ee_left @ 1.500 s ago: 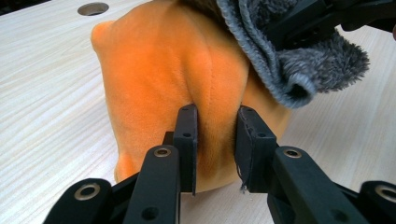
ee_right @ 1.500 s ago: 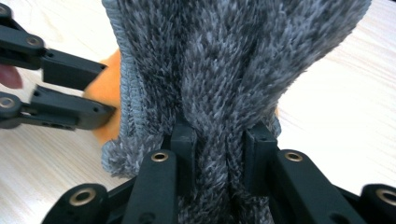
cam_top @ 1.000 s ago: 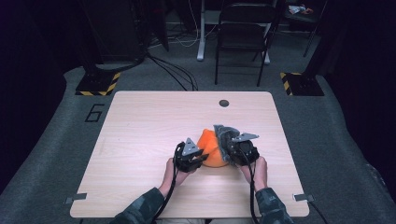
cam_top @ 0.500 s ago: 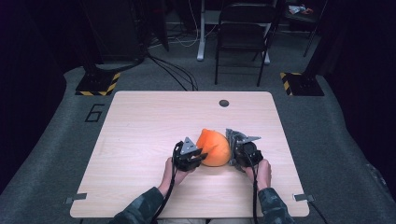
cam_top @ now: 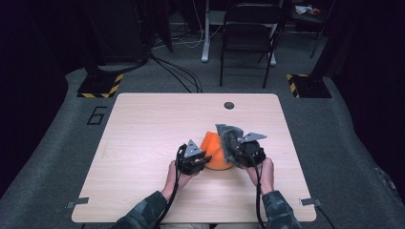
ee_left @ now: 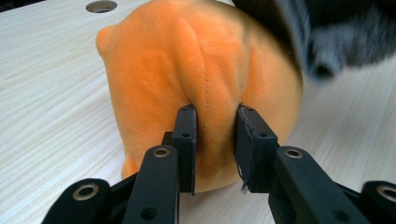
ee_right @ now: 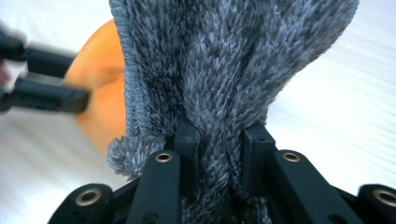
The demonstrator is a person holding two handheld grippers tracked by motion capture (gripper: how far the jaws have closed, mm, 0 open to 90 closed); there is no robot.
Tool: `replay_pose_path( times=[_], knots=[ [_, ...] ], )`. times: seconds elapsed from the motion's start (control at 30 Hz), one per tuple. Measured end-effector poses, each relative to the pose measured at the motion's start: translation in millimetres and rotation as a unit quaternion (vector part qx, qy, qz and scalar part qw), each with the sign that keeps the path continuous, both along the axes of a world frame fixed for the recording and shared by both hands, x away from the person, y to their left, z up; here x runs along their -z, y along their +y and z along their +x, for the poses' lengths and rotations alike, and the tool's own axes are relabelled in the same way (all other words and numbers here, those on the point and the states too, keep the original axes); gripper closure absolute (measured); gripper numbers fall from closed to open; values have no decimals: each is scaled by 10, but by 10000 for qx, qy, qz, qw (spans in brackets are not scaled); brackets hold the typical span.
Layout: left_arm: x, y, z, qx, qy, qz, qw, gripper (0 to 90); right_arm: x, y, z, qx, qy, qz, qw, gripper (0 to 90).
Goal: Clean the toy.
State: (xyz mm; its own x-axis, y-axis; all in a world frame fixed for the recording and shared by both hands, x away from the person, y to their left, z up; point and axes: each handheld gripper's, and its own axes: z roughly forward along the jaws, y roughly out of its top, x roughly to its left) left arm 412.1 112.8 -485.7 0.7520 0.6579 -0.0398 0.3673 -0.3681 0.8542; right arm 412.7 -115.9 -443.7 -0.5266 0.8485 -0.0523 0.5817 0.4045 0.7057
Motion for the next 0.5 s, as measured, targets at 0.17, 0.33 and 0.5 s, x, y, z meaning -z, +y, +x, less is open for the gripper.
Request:
replay_pose_path(
  times=[0.17,0.33,0.5],
  knots=[
    [-57,11,-35,-83,-214,234,9995,480,110,37,19,-28,-42,-96,9999,721],
    [-40,-6,-12,-49,-315,434,9986,335,134,11,28,28,-24,-76,10000,720],
    [89,-46,-20,10,-411,551,9976,539,147,-31,50,24,-4,36,10000,717]
  ],
)
